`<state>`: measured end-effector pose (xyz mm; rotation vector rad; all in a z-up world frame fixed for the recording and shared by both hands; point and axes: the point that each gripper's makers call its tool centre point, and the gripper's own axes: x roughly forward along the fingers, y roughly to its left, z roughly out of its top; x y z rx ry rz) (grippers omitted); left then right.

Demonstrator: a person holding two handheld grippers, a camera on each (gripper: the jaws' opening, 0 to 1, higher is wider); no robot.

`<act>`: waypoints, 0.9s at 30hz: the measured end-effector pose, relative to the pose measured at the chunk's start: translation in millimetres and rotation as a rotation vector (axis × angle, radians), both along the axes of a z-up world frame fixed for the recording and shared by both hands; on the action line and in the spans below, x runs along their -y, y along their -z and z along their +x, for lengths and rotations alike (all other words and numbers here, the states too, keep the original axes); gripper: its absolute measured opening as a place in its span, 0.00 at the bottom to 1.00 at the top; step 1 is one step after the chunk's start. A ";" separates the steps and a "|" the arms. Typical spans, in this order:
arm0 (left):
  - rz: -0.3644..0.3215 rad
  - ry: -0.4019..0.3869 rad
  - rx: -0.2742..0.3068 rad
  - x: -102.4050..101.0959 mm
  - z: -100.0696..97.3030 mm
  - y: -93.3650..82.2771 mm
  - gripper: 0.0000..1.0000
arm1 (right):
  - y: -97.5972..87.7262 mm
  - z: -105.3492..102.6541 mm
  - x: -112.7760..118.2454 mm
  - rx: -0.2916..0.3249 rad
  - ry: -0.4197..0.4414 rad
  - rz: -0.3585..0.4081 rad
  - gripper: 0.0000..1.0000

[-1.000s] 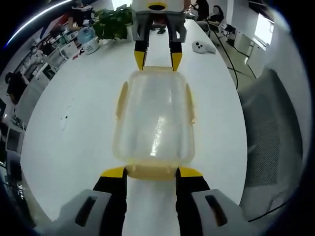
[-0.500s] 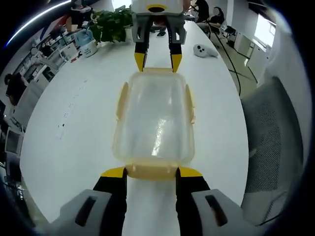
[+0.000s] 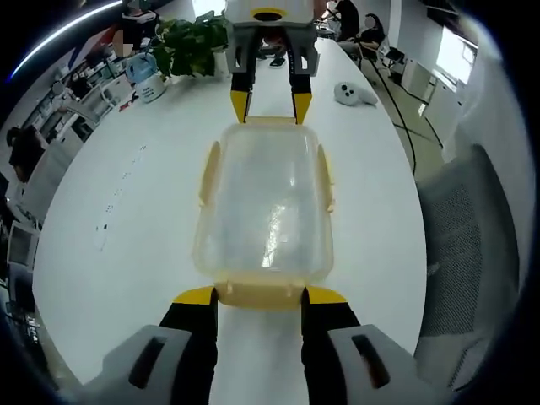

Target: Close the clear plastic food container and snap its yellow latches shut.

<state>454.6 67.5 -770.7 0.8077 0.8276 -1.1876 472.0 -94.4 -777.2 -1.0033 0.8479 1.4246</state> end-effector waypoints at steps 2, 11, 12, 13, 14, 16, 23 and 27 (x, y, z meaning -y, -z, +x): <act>-0.004 0.001 -0.001 4.2 0.1 -0.1 0.38 | 0.1 0.2 3.3 -0.001 0.000 -0.002 0.38; -0.008 0.001 -0.011 17.8 1.5 2.3 0.38 | 2.2 1.5 17.2 -0.010 0.007 -0.012 0.38; -0.008 0.001 -0.011 19.8 1.1 2.2 0.38 | 2.9 2.5 18.8 -0.011 0.009 -0.014 0.38; -0.008 0.000 -0.011 20.7 1.5 2.3 0.38 | 3.3 2.9 19.6 -0.012 0.007 -0.015 0.38; -0.008 -0.001 -0.011 22.1 2.0 2.6 0.38 | 3.9 3.1 20.6 -0.015 0.007 -0.017 0.38; -0.009 -0.002 -0.013 24.1 2.6 3.2 0.38 | 4.9 4.1 22.9 -0.018 0.004 -0.022 0.38; -0.008 -0.005 -0.019 30.9 5.0 5.9 0.38 | 10.1 6.9 29.3 -0.022 0.004 -0.032 0.38; -0.009 -0.003 -0.027 31.8 5.1 8.4 0.38 | 14.6 7.4 30.8 -0.032 0.006 -0.034 0.38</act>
